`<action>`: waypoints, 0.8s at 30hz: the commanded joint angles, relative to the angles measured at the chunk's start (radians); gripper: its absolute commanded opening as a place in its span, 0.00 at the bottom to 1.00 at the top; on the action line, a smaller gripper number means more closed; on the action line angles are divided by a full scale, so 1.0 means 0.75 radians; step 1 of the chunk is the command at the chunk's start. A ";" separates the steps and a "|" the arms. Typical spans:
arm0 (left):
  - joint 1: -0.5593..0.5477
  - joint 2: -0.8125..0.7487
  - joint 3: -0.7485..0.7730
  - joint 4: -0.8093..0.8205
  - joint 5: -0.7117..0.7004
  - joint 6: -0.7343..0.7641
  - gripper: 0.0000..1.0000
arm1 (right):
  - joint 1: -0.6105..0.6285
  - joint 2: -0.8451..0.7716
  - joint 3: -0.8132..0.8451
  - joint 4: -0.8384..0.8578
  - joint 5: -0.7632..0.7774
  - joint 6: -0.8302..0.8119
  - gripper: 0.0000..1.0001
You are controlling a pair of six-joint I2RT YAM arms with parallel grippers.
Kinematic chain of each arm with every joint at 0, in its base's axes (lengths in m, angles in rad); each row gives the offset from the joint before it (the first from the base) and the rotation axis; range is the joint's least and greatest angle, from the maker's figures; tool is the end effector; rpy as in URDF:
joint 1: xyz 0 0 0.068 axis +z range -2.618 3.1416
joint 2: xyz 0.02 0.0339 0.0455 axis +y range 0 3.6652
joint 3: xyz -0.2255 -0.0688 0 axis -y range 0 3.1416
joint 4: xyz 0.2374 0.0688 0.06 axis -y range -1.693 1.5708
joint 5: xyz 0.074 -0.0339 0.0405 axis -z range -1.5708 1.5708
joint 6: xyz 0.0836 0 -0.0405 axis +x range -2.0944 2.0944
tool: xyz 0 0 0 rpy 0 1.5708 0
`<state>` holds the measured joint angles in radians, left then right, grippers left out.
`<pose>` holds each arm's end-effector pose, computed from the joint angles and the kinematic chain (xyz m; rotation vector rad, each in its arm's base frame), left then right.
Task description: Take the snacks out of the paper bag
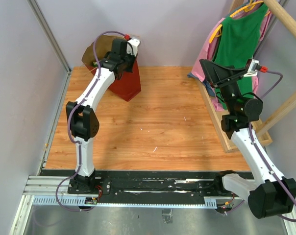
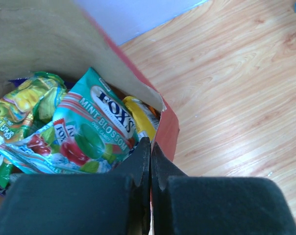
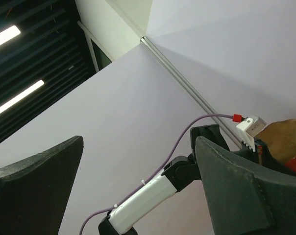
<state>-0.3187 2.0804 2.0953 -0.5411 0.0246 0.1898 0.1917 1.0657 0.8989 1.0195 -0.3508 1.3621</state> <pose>0.4768 -0.1595 0.2947 0.5422 2.0273 -0.1036 0.2451 0.0768 0.4454 0.1266 0.8727 1.5903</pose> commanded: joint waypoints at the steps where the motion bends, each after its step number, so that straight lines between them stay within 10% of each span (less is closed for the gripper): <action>1: -0.105 -0.053 -0.006 0.117 -0.009 -0.053 0.00 | 0.012 -0.082 0.024 -0.016 -0.055 -0.131 0.99; 19: -0.276 0.095 0.219 0.295 -0.168 -0.400 0.01 | -0.057 -0.024 -0.071 0.233 -0.070 0.060 0.98; 24: -0.303 0.116 0.280 0.279 -0.184 -0.373 0.17 | -0.058 -0.017 -0.085 0.228 -0.061 0.076 0.99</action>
<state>-0.5098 2.1773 2.2173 -0.4477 -0.1204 -0.0711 0.1623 1.0599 0.8444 1.1294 -0.3771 1.3960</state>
